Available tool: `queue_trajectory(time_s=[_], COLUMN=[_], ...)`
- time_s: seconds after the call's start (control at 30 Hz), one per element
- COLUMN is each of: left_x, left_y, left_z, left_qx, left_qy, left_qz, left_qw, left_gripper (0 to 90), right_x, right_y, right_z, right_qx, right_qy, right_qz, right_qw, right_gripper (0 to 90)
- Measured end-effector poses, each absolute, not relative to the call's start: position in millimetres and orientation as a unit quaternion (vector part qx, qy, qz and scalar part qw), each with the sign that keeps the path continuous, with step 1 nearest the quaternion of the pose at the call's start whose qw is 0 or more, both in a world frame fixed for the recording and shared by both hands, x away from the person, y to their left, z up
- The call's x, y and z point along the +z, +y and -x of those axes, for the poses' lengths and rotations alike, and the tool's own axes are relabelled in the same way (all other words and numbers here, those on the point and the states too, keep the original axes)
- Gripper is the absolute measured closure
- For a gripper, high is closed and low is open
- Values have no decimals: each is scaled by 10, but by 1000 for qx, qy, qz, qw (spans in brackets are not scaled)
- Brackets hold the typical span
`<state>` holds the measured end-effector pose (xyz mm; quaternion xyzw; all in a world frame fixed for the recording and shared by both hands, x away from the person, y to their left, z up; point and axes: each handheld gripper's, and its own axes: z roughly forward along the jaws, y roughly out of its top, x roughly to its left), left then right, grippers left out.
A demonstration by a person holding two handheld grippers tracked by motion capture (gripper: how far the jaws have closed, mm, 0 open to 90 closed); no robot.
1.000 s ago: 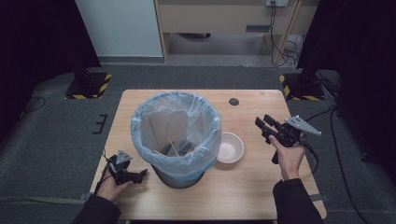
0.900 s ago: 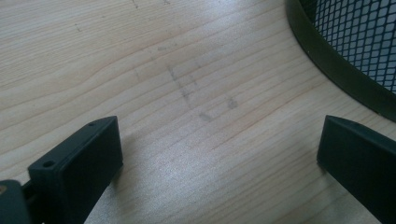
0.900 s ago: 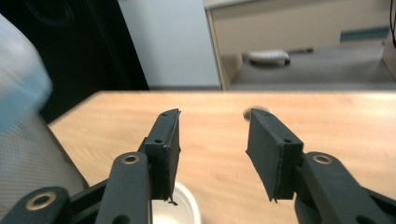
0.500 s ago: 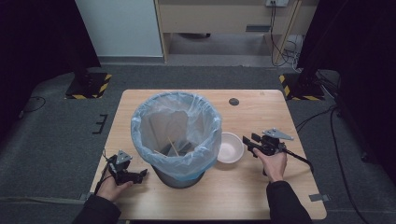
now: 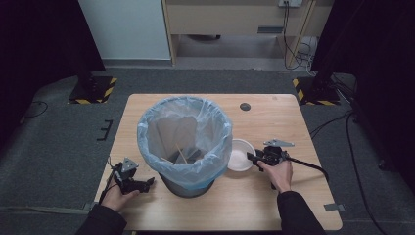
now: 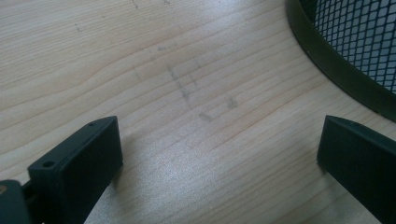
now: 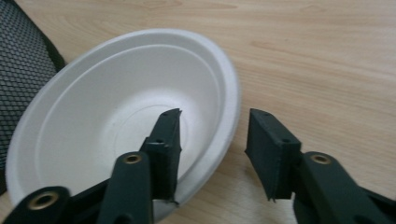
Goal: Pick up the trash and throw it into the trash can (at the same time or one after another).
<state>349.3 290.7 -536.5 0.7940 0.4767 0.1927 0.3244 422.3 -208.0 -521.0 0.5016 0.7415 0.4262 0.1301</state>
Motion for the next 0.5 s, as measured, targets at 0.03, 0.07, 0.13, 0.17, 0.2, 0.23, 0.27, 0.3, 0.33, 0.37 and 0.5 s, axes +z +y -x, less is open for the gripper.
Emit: queue_trajectory(time_s=[0.03, 0.07, 0.13, 0.17, 0.2, 0.23, 0.27, 0.3, 0.33, 0.37, 0.5], left_x=[-5365, -5365, -5365, -5365, -5365, -5365, -5365, -5365, -5365, -5365, -5365], left_y=[2907, 2907, 2907, 2907, 2907, 2907, 2907, 2907, 2907, 2907, 2907], left_z=[-3493, -3493, -3493, -3493, -3493, -3493, -3493, -3493, -3492, -3493, -3493], left_qx=[193, 193, 193, 193, 193, 193, 193, 193, 193, 193, 193], left_qy=[477, 477, 477, 477, 477, 477, 477, 477, 477, 477, 477], left_qz=[-794, -794, -794, -794, -794, -794, -794, -794, -794, -794, -794], left_qw=[324, 324, 324, 324, 324, 324, 324, 324, 324, 324, 324], left_gripper=[0, 0, 0, 0, 0, 0, 0, 0, 0, 0, 0], right_x=[-5210, -5206, -5200, -5175, -5175, -5147, -5147, -5130, -5107, -5066, -4931], right_y=[-2070, -2054, -2053, -2045, -2045, -2040, -2040, -2043, -2055, -2084, -2174], right_z=[-4219, -4216, -4214, -4210, -4210, -4205, -4205, -4202, -4200, -4203, -4196], right_qx=[426, 422, 420, 422, 422, 429, 429, 433, 435, 443, 465], right_qy=[742, 746, 749, 747, 747, 741, 741, 738, 735, 729, 711], right_qz=[-503, -501, -498, -500, -500, -503, -503, -505, -509, -510, -511], right_qw=[123, 122, 123, 118, 118, 114, 114, 111, 110, 115, 129], right_gripper=[627, 702, 750, 780, 780, 793, 804, 808, 813, 824, 841])
